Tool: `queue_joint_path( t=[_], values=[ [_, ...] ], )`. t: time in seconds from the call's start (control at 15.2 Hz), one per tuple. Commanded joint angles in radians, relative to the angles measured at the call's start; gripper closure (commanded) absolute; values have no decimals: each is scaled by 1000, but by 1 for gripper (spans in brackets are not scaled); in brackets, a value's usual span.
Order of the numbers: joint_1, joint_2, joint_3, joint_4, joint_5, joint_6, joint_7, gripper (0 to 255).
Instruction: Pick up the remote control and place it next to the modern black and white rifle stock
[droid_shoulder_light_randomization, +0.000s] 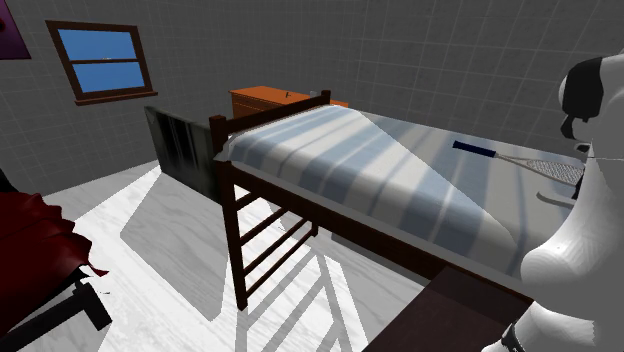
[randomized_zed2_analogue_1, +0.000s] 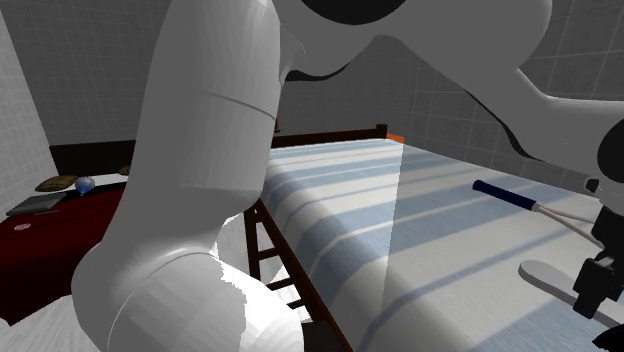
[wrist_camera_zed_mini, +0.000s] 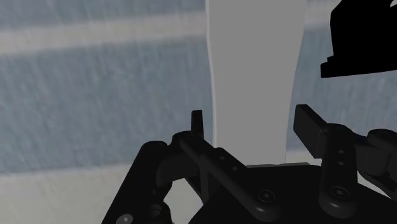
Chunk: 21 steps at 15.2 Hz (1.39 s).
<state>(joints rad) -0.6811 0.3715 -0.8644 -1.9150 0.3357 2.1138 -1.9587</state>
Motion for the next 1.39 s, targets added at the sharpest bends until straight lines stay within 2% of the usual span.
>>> queue_joint_path(
  t=[0.0, 0.26, 0.33, 0.66, 0.92, 1.32],
  values=[
    [-1, 2, 1, -1, 2, 3, -1, 255],
    [-1, 2, 1, -1, 2, 3, -1, 255],
    [-1, 2, 1, -1, 2, 3, -1, 0],
    [-1, 2, 1, -1, 2, 3, -1, 0],
    [25, -59, -33, 62, -60, -100, 39, 0],
    [24, -59, -33, 62, -60, -100, 39, 0]
  ],
)
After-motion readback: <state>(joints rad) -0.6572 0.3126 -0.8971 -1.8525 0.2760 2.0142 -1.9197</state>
